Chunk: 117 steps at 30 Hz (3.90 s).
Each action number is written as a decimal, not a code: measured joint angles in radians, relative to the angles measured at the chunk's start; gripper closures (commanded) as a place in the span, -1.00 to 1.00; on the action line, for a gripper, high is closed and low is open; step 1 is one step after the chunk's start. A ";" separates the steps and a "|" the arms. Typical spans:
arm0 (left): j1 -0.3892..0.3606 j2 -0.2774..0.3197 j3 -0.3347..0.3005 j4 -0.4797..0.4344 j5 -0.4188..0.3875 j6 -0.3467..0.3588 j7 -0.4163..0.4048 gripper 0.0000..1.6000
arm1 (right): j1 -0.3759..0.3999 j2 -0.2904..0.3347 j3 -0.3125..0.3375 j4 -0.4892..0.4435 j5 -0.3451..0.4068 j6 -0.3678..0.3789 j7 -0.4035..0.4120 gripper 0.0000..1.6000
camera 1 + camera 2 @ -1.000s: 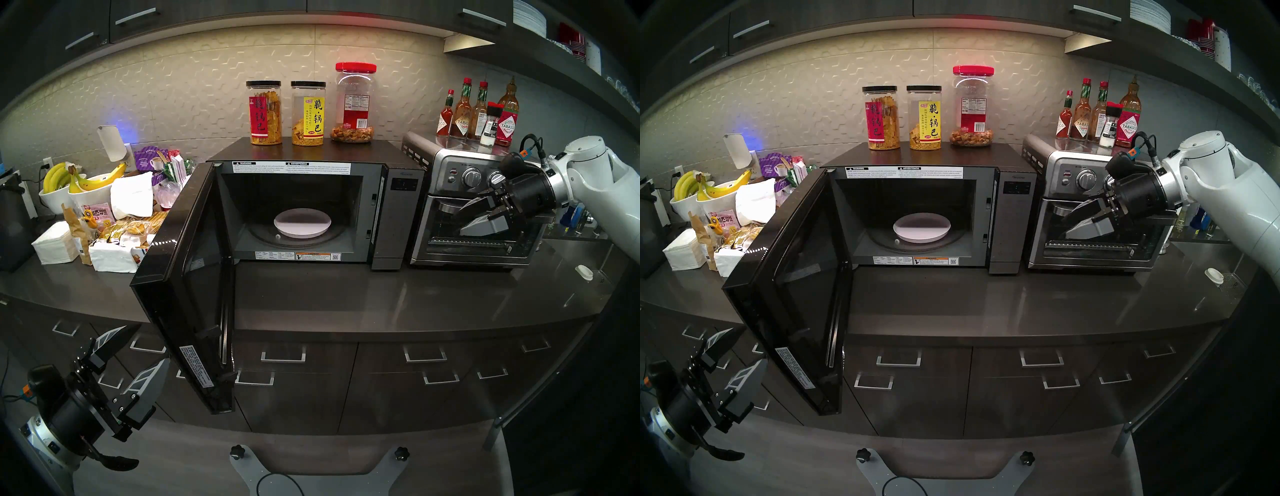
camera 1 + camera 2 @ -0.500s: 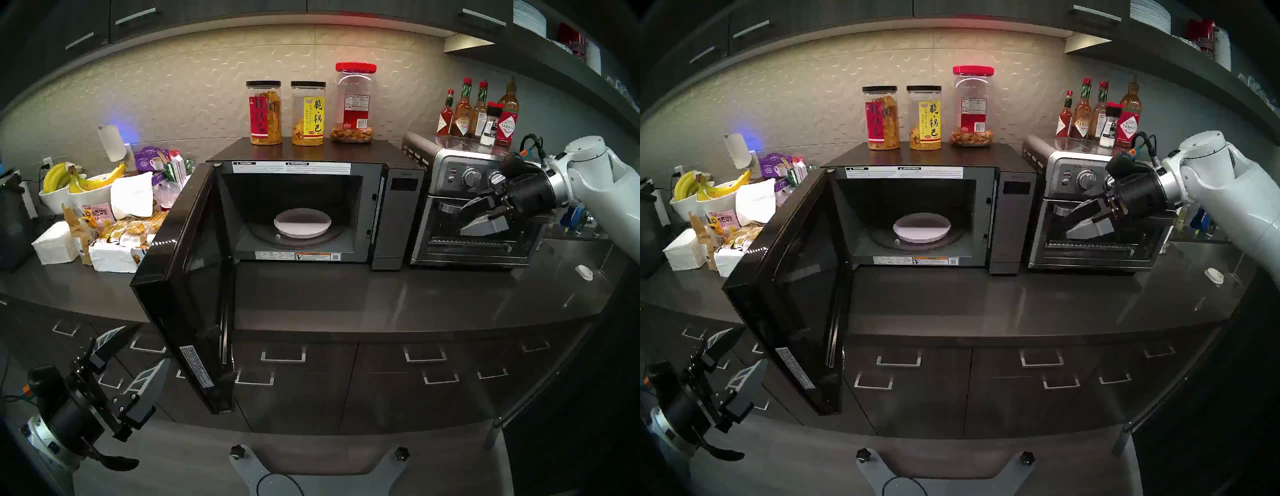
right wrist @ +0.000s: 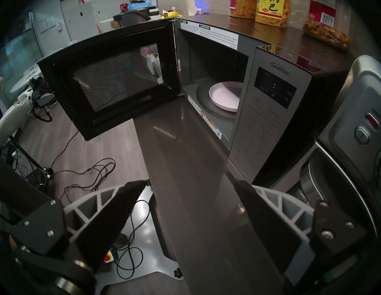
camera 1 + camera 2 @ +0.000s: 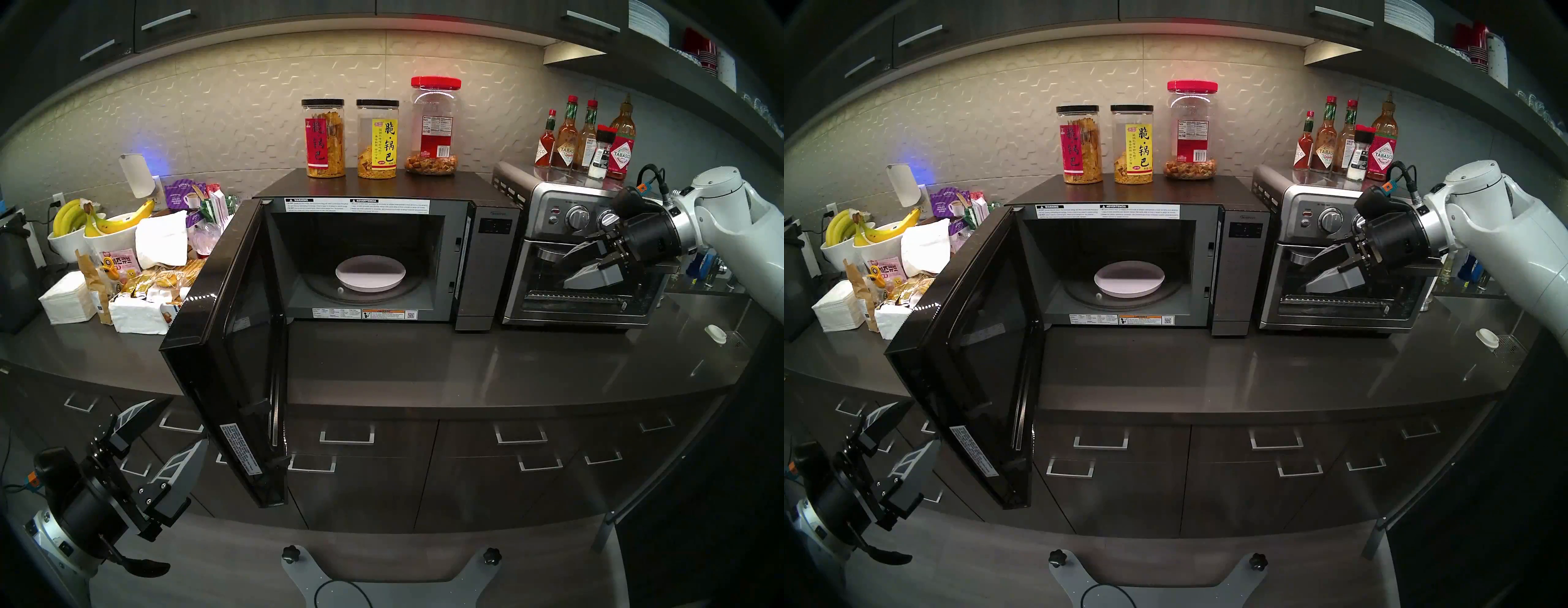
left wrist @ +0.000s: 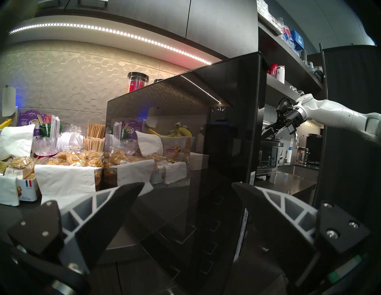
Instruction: Open the microwave, put the plate inside, and close the door
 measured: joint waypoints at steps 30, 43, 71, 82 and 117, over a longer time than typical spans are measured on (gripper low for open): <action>-0.003 -0.003 -0.002 0.000 0.002 0.003 -0.003 -1.00 | 0.001 0.000 -0.001 0.000 0.000 0.000 0.000 -1.00; -0.004 -0.011 -0.007 0.000 0.002 0.003 -0.006 -1.00 | 0.002 0.000 -0.002 0.000 0.000 0.000 0.000 -1.00; -0.004 -0.039 -0.035 0.000 -0.008 0.003 -0.022 -0.65 | 0.003 0.000 -0.003 0.000 0.000 -0.001 0.001 -1.00; -0.003 -0.049 -0.045 0.000 -0.015 0.003 -0.038 -0.39 | 0.004 0.000 -0.004 0.000 0.000 -0.001 0.001 -1.00; 0.002 -0.079 -0.069 0.000 -0.029 0.019 -0.085 1.00 | 0.005 0.000 -0.006 0.001 0.000 0.000 0.001 -1.00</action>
